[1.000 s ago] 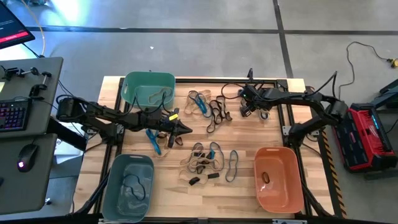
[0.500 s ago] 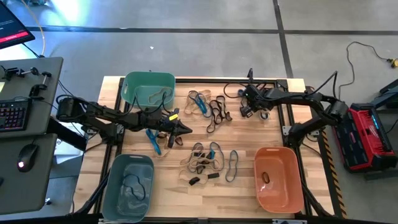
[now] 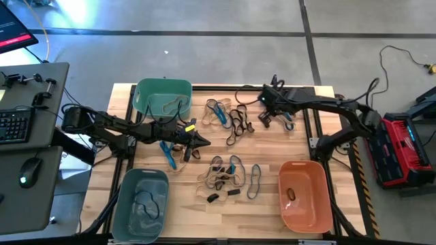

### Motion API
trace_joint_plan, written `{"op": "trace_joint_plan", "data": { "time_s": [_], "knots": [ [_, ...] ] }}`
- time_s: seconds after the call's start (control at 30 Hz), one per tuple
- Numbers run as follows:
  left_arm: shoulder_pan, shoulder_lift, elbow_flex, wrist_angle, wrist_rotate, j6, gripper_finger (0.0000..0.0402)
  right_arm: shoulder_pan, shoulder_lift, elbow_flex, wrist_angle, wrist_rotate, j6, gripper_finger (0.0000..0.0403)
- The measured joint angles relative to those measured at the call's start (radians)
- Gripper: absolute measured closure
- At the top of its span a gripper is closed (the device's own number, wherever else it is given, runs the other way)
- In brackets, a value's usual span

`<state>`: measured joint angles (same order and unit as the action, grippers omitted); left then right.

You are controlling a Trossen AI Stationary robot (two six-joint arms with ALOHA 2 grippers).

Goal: Sort rubber bands into baskets
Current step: Put the black rubber band into the orange bin

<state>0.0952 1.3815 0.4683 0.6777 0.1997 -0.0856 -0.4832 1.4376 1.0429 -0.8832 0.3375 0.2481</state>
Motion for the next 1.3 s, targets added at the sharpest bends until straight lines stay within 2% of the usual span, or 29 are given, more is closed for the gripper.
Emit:
{"op": "trace_joint_plan", "data": {
  "time_s": [0.37, 0.67, 1.07, 1.3],
  "knots": [
    [-0.021, 0.0, 0.0, 0.0, 0.0, 0.004, 0.0401, 0.302, -0.002, 0.305, -0.31, 0.049, 0.18, 0.0402],
    [-0.025, 0.0, 0.0, 0.0, 0.0, 0.018, 0.0401, 0.652, -0.002, 0.469, -0.519, 0.023, 0.52, 0.0402],
    [-0.025, 0.0, 0.0, 0.0, 0.0, 0.018, 0.0402, 1.075, -0.002, 0.503, -0.621, -0.133, 1.052, 0.0403],
    [-0.025, 0.0, 0.0, 0.0, -0.001, 0.02, 0.0401, 1.225, 0.002, 0.482, -0.619, -0.227, 1.345, 0.0403]
  ]
}}
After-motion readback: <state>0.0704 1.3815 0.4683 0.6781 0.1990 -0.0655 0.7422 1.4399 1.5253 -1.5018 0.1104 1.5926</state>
